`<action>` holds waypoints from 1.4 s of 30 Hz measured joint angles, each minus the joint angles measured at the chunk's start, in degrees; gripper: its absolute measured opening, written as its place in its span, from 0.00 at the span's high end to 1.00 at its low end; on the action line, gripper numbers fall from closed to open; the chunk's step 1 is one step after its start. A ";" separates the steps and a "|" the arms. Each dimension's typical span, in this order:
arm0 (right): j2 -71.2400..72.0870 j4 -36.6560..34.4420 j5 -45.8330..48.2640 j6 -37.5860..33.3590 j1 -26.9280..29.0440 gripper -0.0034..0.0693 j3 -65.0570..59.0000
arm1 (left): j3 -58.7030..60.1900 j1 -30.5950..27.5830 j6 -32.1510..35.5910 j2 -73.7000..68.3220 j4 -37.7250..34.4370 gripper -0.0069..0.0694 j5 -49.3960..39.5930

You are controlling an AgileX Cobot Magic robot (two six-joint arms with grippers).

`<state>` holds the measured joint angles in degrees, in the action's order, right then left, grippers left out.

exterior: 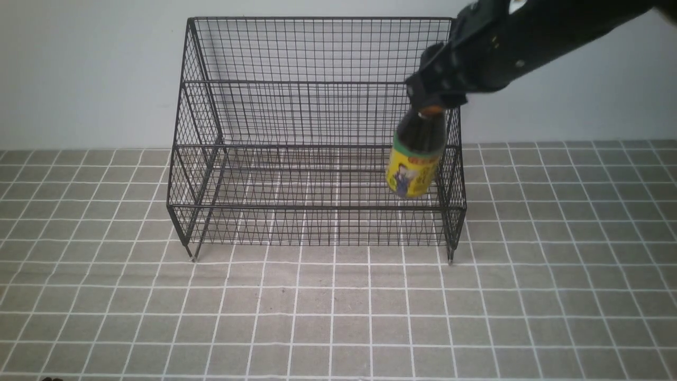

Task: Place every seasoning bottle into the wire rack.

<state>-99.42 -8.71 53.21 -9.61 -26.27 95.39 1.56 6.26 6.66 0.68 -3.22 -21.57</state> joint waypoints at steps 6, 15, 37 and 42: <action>-4.59 0.36 -0.26 0.10 -0.06 0.55 0.11 | 0.00 0.00 0.00 0.00 0.00 0.92 0.00; -7.22 0.86 0.29 1.52 -0.06 0.42 1.08 | 0.00 0.00 0.00 0.00 0.00 0.92 0.00; 38.34 18.43 19.16 17.23 -0.06 0.95 6.11 | 0.00 0.00 0.00 0.00 0.00 0.92 0.00; 56.40 18.37 14.81 19.27 -0.06 0.97 -9.07 | 0.00 0.00 0.00 0.00 0.00 0.92 0.00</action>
<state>-43.02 9.66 68.02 9.66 -26.32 86.32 1.56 6.26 6.66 0.68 -3.22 -21.57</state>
